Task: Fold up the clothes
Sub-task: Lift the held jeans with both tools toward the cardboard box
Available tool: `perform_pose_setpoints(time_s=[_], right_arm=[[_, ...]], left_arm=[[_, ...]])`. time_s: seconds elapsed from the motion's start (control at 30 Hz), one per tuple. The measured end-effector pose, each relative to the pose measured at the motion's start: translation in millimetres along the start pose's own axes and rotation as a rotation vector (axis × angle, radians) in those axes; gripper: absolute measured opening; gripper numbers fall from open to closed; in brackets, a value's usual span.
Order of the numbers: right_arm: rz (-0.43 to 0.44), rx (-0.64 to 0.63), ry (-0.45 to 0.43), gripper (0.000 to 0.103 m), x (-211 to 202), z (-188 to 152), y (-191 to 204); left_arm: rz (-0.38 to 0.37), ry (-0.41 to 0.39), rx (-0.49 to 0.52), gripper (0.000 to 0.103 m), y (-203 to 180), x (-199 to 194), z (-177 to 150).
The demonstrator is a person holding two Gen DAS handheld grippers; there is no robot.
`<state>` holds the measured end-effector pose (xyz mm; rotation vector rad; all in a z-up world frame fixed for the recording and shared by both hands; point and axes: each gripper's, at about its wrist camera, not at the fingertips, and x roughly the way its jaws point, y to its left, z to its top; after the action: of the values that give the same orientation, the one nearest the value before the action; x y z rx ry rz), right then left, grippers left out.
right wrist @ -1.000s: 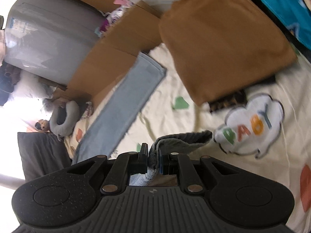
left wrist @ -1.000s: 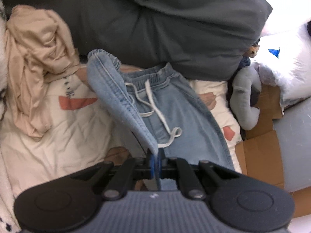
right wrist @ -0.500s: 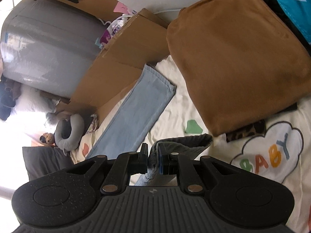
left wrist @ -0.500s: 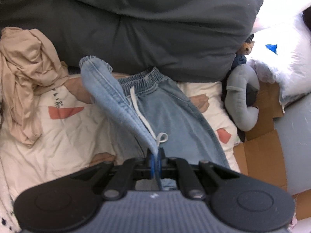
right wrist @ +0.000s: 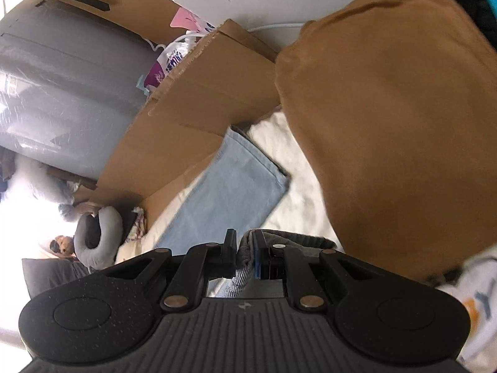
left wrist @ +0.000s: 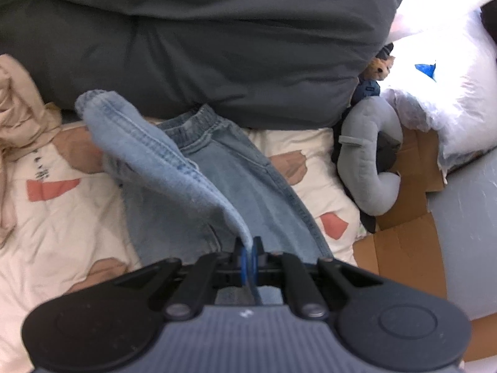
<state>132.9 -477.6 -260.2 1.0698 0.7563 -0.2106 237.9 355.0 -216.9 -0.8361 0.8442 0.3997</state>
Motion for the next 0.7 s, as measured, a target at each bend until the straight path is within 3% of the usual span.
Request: perform_pose_setpoints(time_s=[0.4,0.7], right_arm=[[-0.069,-0.048,-0.046,0.009,90,50,13],[-0.126,-0.034,-0.080,0.009,151,87,27]], left_arm=[[-0.019,0.007,0.074,0.003,-37,74,0],[-0.027,0.017,0.073,0.004,-62,126,5]])
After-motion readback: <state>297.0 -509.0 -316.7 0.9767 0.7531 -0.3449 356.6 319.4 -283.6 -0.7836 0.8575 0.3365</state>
